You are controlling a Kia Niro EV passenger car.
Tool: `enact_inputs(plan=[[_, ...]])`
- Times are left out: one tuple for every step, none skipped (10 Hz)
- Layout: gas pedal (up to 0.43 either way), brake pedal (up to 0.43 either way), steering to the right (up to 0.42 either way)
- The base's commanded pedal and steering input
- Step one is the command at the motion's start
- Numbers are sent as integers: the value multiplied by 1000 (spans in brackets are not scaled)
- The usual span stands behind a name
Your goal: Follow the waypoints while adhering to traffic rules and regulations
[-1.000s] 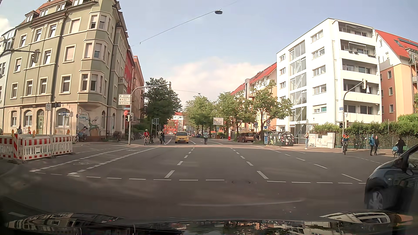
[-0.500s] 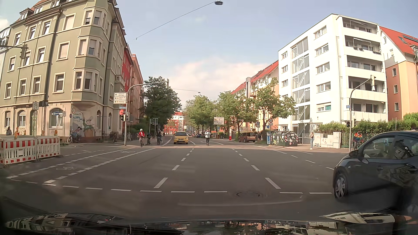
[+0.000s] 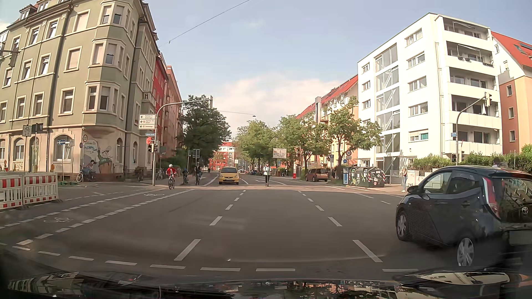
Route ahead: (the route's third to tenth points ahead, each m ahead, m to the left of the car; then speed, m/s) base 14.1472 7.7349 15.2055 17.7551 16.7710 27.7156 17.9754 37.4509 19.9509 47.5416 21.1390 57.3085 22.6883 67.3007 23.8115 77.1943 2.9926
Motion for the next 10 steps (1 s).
enact_inputs(plan=[[0, 0, -6], [0, 0, -7], [0, 0, -7], [0, 0, -6], [0, 0, -6], [0, 0, -6], [0, 0, -6], [0, 0, -4], [0, 24, -3], [0, 49, -3]])
